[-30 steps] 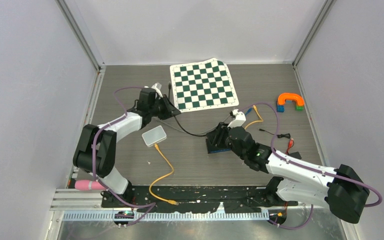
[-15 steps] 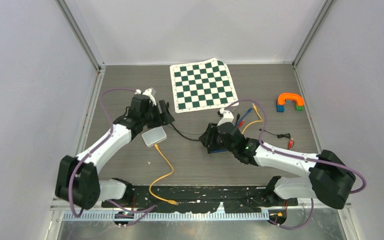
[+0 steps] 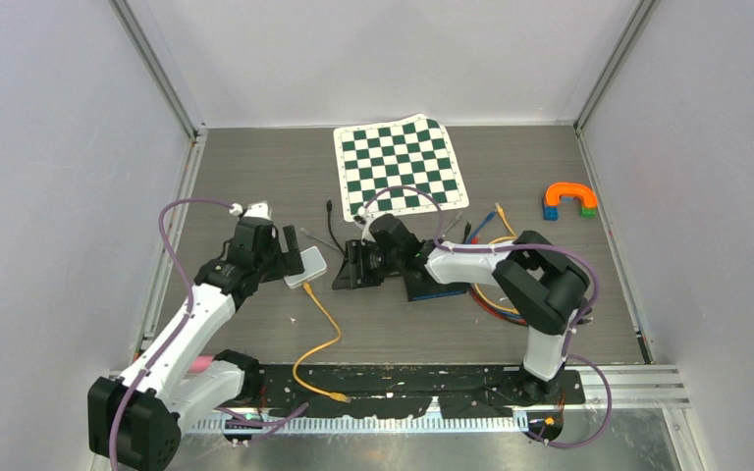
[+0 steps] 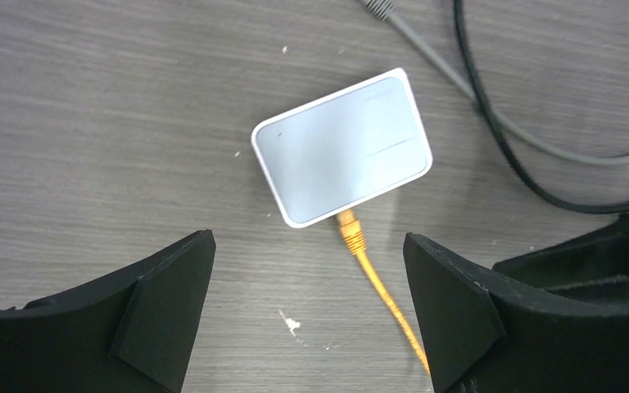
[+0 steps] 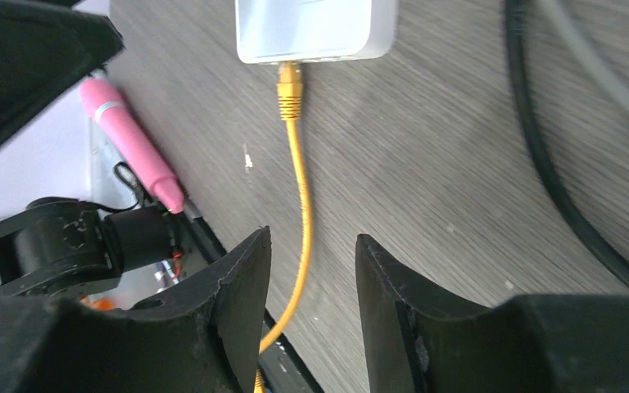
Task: Pull the plug from the switch port
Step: Place the connector at the center of the board, then move the switch port to the center of the board.
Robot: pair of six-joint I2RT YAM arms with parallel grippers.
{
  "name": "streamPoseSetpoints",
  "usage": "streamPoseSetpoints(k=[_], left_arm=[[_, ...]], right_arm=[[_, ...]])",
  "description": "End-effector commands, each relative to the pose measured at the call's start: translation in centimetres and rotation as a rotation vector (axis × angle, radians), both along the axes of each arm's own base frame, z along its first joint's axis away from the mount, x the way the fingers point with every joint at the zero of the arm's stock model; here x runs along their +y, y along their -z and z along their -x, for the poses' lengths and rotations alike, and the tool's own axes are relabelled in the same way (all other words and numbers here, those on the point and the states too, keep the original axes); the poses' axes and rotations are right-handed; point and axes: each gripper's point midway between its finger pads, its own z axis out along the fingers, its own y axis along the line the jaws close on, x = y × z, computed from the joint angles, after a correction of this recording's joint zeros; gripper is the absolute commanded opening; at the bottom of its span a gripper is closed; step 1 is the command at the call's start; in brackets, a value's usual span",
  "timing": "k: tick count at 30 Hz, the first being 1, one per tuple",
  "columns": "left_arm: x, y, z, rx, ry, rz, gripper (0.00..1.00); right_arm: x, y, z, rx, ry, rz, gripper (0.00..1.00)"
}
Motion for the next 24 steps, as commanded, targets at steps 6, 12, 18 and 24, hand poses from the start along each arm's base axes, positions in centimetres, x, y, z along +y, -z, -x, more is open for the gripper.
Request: streamPoseSetpoints(k=[6,12,18,24], left_arm=[[0.0,2.1,1.0,0.013,0.016,0.038,0.89],[-1.0,3.6,0.4,0.064,0.039,0.068,0.88],[-0.4,3.6,-0.6,0.079,0.008,0.058,0.84],[1.9,1.2,-1.1,-0.03,-0.076,0.03,0.84]], right_arm=[[4.0,0.3,-0.4,0.126,-0.042,-0.089,0.48],[5.1,1.4,-1.5,0.124,-0.039,-0.07,0.47],[6.9,2.1,-1.9,0.133,-0.051,-0.072,0.47],[8.4,3.0,-2.4,0.132,-0.05,-0.072,0.47]])
